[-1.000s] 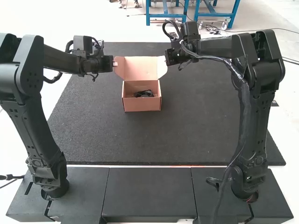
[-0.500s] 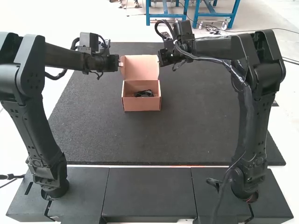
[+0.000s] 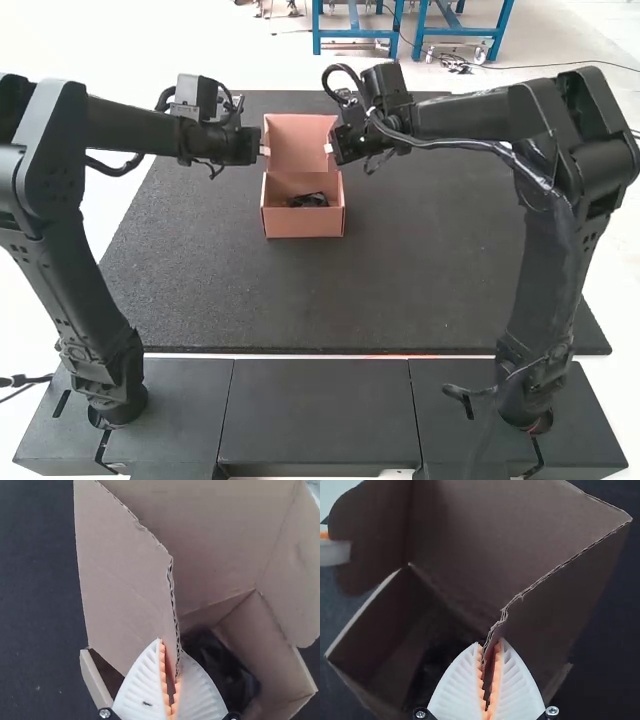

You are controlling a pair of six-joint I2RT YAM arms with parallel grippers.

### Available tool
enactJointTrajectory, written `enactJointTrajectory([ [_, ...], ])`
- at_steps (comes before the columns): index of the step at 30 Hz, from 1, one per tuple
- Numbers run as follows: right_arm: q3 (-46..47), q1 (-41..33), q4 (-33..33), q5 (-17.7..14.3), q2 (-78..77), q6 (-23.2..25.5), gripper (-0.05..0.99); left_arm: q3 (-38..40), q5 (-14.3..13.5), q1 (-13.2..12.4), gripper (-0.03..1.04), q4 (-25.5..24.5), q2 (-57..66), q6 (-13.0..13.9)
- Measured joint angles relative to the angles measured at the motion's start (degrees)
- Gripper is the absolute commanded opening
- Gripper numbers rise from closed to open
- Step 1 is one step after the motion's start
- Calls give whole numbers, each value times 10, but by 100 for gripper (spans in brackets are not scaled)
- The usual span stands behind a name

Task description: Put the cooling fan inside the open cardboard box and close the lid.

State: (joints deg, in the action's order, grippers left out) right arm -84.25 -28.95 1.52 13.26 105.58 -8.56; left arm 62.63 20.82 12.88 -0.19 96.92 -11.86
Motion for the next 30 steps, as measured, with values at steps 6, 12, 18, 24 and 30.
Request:
enactJointTrajectory([
  [6, 66, -9, -19, -1, -26, 2, 0, -34, 0, 4, 4, -4, -14, 0],
  [12, 107, -14, -30, 3, -45, 7, 0, -65, -4, 11, 4, -5, -33, 0],
  [18, 136, -17, -49, 2, -62, 14, 0, -87, -7, 16, 4, -4, -52, 0],
  [24, 165, -30, -69, 2, -69, 20, 0, -116, -9, 16, 4, -4, -71, 1],
  [30, 193, -38, -95, -1, -74, 22, 0, -155, -9, 16, 4, 0, -98, 5],
])
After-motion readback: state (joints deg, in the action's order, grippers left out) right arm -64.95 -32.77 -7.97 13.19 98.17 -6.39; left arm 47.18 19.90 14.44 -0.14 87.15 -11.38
